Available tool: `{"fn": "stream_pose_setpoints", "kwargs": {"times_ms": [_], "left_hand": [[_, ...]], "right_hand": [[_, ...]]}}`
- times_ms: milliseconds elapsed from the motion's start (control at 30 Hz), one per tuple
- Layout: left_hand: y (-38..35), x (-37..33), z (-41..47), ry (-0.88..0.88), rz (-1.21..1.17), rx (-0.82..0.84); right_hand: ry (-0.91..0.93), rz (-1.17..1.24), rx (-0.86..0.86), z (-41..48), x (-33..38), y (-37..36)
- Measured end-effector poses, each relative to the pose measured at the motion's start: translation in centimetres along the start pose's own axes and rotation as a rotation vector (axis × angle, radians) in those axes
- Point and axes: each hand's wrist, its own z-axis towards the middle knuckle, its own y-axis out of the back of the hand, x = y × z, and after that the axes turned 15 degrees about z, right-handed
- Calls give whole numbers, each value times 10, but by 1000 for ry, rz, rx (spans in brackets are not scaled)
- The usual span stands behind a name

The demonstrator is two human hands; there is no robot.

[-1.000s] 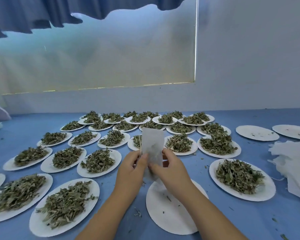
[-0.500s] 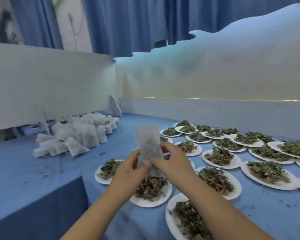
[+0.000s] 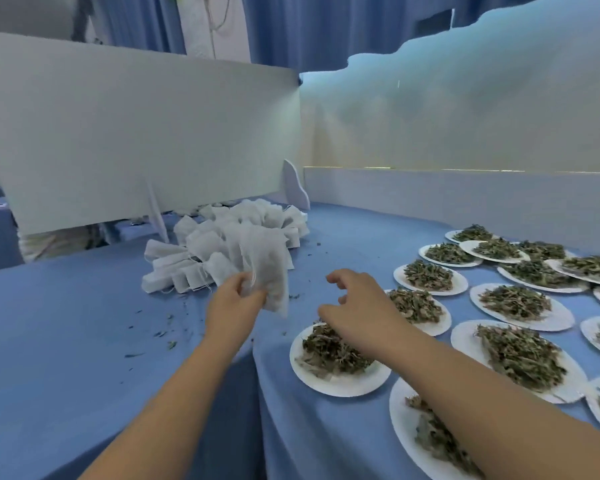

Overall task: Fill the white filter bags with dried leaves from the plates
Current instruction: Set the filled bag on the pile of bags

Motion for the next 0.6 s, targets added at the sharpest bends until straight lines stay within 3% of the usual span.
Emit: {"fn": "stream_pose_setpoints", "kwargs": {"times_ms": [133, 333, 500, 600], "left_hand": [[-33, 36, 52, 164, 83, -96], [-67, 61, 102, 259, 192, -51], [-75, 56, 125, 365, -18, -47], [-78, 55, 117, 335, -49, -36]], "right_hand": [[-25, -98, -41, 10, -23, 22], [-35, -129, -139, 9, -52, 61], [-49, -135, -192, 5, -62, 77], [-38, -127, -193, 5, -60, 77]]}}
